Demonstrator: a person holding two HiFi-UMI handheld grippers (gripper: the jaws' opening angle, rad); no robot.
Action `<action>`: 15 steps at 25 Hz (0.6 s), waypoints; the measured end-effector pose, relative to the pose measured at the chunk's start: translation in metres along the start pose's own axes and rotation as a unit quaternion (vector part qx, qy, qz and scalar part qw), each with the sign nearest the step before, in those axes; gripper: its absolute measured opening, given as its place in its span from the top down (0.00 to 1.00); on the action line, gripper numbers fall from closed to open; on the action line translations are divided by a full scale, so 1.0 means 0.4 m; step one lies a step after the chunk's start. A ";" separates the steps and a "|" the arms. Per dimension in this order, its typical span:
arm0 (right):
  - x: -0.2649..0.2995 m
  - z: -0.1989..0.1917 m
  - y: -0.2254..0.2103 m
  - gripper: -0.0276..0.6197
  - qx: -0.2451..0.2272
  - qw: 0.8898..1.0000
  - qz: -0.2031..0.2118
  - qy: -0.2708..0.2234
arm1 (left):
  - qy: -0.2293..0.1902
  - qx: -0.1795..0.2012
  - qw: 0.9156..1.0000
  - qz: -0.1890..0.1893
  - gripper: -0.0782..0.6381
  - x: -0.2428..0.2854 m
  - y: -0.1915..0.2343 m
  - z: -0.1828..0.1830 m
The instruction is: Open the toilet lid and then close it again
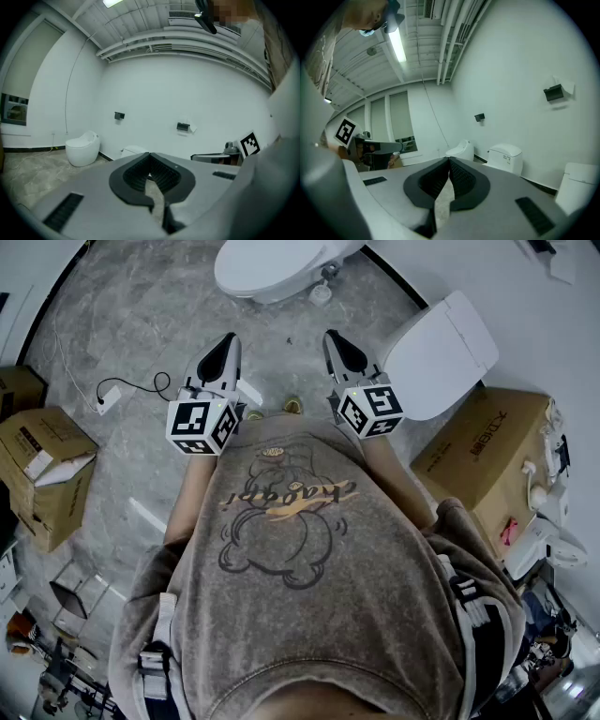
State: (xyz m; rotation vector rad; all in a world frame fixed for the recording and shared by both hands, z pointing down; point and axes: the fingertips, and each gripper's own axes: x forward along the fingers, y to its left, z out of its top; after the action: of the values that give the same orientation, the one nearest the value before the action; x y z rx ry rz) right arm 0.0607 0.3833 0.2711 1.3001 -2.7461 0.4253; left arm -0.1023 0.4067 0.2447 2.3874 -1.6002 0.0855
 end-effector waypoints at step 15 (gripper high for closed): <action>0.202 -0.044 -0.170 0.91 -0.011 0.999 0.032 0.029 | 0.008 -0.022 1.000 0.020 0.88 0.233 0.095 -0.071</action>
State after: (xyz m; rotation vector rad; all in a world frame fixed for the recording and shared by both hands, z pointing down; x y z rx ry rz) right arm 0.0603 0.2869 0.3174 1.1797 -2.7424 0.4284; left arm -0.0982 0.3165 0.2972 2.3165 -1.6259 0.0765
